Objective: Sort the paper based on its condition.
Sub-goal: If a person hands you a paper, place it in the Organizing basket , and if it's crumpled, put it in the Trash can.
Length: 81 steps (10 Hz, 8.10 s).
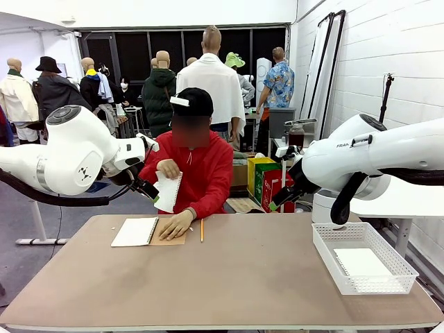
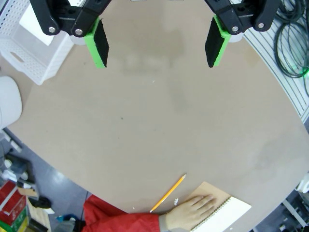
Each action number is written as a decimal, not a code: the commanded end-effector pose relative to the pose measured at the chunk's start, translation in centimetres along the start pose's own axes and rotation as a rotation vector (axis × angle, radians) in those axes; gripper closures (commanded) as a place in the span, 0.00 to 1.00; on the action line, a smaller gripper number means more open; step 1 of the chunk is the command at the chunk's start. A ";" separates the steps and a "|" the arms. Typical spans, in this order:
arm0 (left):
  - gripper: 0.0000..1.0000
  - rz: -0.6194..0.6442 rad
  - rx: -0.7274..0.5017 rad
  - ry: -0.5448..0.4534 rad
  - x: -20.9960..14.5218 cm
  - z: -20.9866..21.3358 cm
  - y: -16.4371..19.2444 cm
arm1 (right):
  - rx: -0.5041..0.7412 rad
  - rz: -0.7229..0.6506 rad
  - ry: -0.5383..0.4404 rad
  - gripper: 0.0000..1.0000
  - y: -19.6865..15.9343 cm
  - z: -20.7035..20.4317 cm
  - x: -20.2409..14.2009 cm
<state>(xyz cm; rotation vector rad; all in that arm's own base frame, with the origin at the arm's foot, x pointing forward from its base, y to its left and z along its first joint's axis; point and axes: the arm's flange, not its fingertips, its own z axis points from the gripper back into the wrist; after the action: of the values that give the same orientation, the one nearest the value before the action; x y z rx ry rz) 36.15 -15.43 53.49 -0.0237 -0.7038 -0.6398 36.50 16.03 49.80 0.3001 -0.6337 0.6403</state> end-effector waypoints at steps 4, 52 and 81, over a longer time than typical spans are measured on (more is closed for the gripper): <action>0.00 0.002 -0.001 0.003 -0.1 0.0 0.1 | -0.002 0.004 0.005 0.00 0.1 0.0 0.0; 0.00 0.002 -0.001 0.003 -0.1 0.0 0.1 | -0.002 0.004 0.005 0.00 0.1 0.0 0.0; 0.00 0.002 -0.001 0.003 -0.1 0.0 0.1 | 0.080 0.208 0.201 0.00 -0.9 -5.7 7.3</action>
<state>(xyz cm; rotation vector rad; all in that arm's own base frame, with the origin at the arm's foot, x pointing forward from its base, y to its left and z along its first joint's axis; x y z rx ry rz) 36.14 -15.44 53.49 -0.0236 -0.7038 -0.6402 41.95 20.42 49.63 0.2555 -0.4932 0.7997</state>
